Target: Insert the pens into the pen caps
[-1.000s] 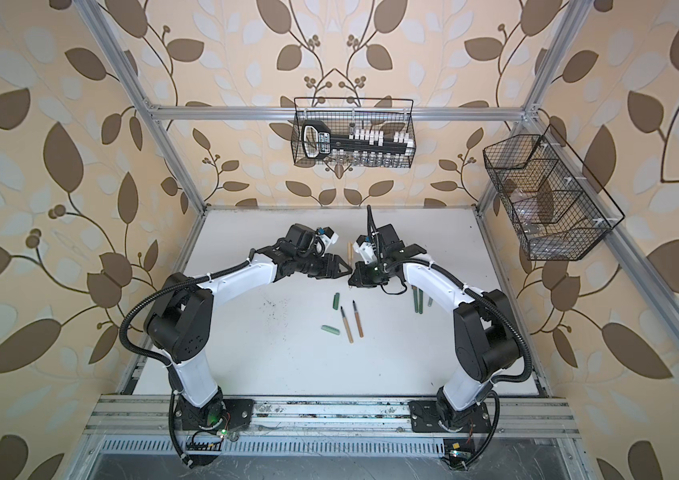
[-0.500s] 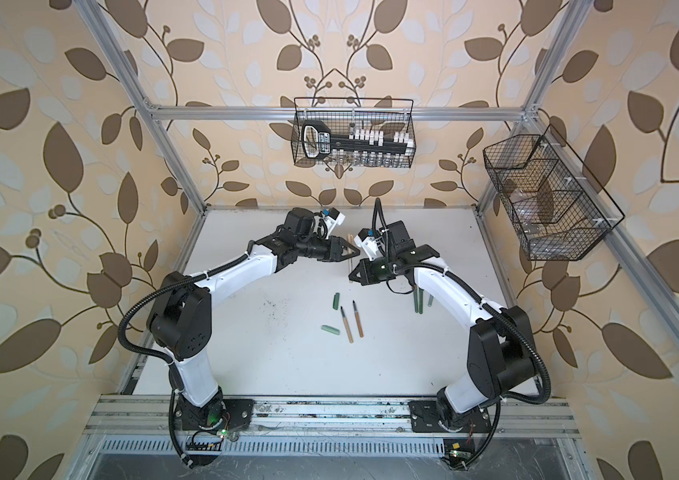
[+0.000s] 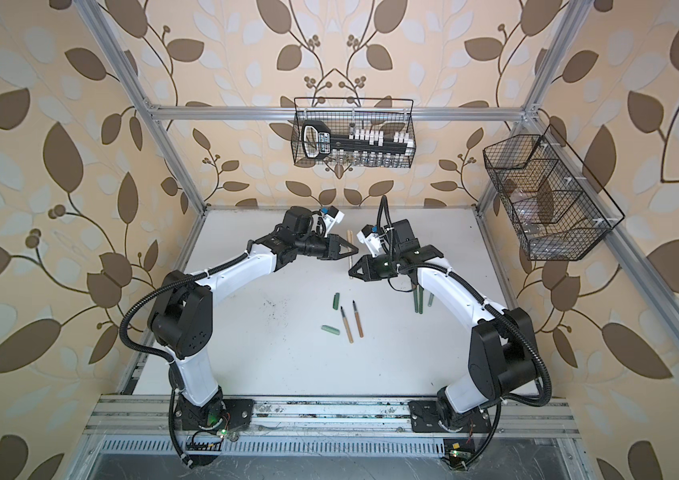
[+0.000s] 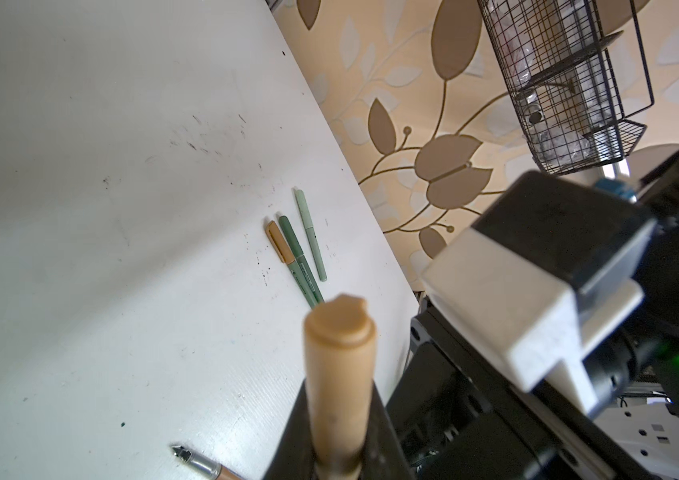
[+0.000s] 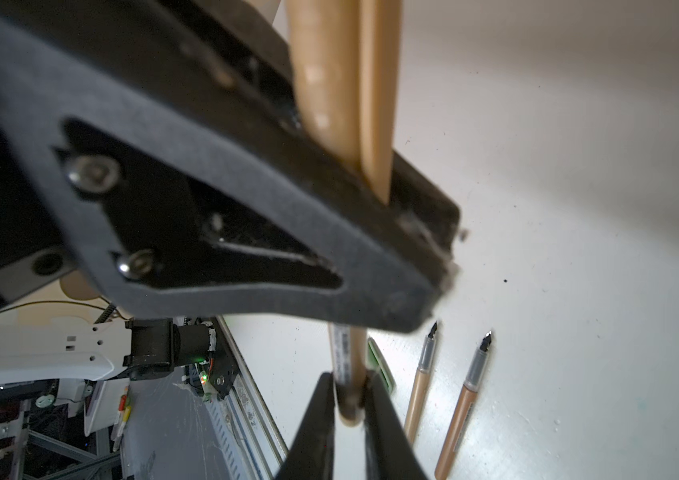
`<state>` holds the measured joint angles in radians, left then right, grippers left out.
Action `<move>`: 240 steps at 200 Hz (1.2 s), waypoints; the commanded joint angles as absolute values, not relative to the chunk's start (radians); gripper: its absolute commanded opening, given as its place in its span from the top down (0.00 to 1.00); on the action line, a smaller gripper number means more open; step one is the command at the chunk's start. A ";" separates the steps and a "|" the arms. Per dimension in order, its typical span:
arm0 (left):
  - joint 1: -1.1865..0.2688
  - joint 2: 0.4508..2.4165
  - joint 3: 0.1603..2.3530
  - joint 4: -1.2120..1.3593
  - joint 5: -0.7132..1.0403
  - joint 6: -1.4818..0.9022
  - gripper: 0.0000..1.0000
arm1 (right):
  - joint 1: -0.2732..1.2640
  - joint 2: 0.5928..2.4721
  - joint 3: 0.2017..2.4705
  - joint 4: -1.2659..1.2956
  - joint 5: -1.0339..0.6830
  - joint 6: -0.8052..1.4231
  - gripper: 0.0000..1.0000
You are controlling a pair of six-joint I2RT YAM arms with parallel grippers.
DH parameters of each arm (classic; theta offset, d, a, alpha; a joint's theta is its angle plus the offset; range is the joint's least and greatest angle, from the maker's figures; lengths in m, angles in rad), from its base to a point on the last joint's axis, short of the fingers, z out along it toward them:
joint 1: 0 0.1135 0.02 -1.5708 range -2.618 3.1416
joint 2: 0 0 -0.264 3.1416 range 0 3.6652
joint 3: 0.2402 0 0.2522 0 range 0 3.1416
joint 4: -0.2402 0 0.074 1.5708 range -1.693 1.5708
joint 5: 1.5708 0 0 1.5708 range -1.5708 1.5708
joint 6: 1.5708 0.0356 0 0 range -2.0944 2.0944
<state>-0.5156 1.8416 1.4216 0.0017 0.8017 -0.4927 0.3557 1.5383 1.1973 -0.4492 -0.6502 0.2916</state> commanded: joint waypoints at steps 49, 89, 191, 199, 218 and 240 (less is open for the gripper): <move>-0.517 1.774 1.436 0.042 0.818 -0.497 0.95 | 0.365 1.600 1.234 -0.307 -0.679 0.369 0.84; -0.513 1.782 1.463 0.054 0.805 -0.535 0.72 | 0.376 1.593 1.218 -0.319 -0.670 0.365 0.98; -0.465 1.816 1.520 0.102 0.843 -0.595 0.47 | 0.371 1.494 1.137 -0.361 -0.696 0.313 1.00; -0.465 1.819 1.520 0.107 0.852 -0.595 0.53 | 0.372 1.491 1.136 -0.360 -0.696 0.314 1.00; -0.465 1.830 1.525 0.116 0.885 -0.603 0.64 | 0.373 1.490 1.140 -0.359 -0.696 0.316 1.00; -0.465 1.830 1.520 0.116 0.915 -0.599 0.78 | 0.370 1.489 1.152 -0.359 -0.693 0.320 1.00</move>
